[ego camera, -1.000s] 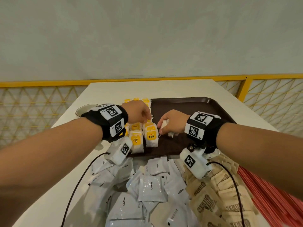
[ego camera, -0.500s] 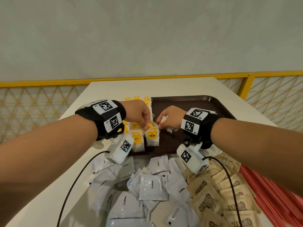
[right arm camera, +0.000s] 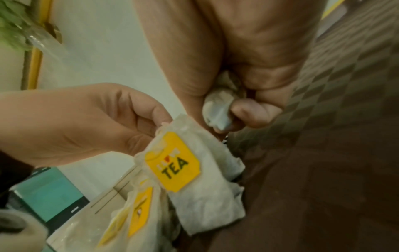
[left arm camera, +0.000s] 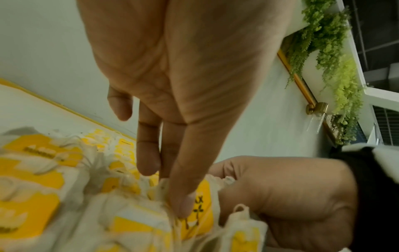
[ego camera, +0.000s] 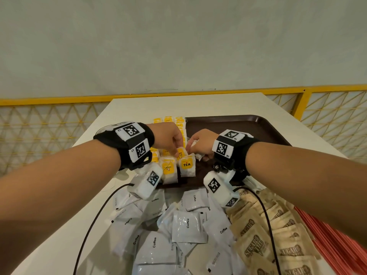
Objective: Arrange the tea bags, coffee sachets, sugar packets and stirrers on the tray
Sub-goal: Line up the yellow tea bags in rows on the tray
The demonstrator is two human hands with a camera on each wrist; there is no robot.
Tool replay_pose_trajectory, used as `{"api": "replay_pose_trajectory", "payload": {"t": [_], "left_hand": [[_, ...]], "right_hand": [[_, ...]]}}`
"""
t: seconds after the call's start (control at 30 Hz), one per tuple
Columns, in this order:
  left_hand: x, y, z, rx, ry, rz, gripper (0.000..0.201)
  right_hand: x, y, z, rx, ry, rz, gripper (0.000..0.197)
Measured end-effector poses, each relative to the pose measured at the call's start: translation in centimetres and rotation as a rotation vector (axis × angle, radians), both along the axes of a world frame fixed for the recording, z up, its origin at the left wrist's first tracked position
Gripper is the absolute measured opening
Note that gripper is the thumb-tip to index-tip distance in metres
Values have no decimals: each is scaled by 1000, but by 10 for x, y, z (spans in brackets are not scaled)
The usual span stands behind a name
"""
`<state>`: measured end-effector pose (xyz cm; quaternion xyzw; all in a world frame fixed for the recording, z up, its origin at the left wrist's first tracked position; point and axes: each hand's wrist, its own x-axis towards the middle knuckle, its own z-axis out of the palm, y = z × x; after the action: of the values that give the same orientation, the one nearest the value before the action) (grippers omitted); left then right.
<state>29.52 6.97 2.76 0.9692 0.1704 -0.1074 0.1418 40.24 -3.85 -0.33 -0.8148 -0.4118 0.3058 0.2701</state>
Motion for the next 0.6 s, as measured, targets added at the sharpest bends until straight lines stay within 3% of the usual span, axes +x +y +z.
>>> {"api": "replay_pose_trajectory", "payload": {"t": [0.13, 0.47, 0.6], "left_hand": [[2, 8, -1, 5, -21, 48, 11], [2, 12, -4, 4, -55, 40, 14], [7, 13, 0, -9, -48, 22, 19]], "right_hand": [[2, -3, 5, -5, -15, 34, 5], [6, 9, 1, -10, -56, 31, 24], [8, 14, -8, 43, 76, -37, 19]]}}
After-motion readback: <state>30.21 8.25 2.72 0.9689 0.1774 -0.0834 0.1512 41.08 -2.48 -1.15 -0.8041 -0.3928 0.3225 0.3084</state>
